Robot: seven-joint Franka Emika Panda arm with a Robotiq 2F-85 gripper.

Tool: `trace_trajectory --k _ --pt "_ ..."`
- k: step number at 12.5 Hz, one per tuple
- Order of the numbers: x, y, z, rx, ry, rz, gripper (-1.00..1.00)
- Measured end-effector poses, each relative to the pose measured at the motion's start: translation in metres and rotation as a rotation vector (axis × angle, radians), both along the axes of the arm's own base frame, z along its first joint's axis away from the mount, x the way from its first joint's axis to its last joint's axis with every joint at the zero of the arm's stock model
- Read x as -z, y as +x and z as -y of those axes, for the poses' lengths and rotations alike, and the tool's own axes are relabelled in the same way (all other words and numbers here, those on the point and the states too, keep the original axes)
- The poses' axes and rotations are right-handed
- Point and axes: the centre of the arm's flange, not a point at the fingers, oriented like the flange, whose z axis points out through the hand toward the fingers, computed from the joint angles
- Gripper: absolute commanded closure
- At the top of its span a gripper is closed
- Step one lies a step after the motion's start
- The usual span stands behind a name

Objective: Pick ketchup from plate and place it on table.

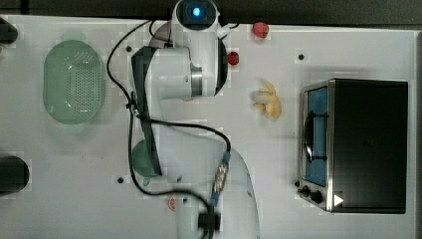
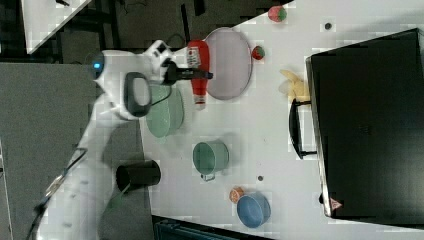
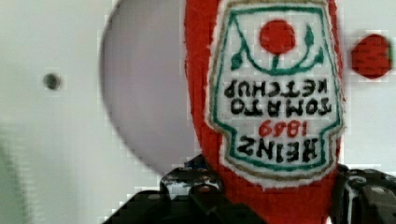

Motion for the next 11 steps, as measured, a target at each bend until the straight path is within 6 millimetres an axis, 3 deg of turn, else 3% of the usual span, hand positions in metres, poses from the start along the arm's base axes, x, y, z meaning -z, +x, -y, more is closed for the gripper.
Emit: trace_trajectory --k 3,5,6,8,11 --pt "-0.091 -0.017 0.026 0.046 -0.001 0.092 -0.21" --pt "-0.128 -0.040 0.050 0.082 -0.018 0.131 -0.21" --pt "-0.136 -0.054 0.060 0.101 -0.026 0.140 -0.21" --pt "-0.129 -0.088 0.080 0.127 -0.057 0.118 -0.21" --pt "-0.073 -0.128 0.098 0.168 -0.062 0.023 -0.21"
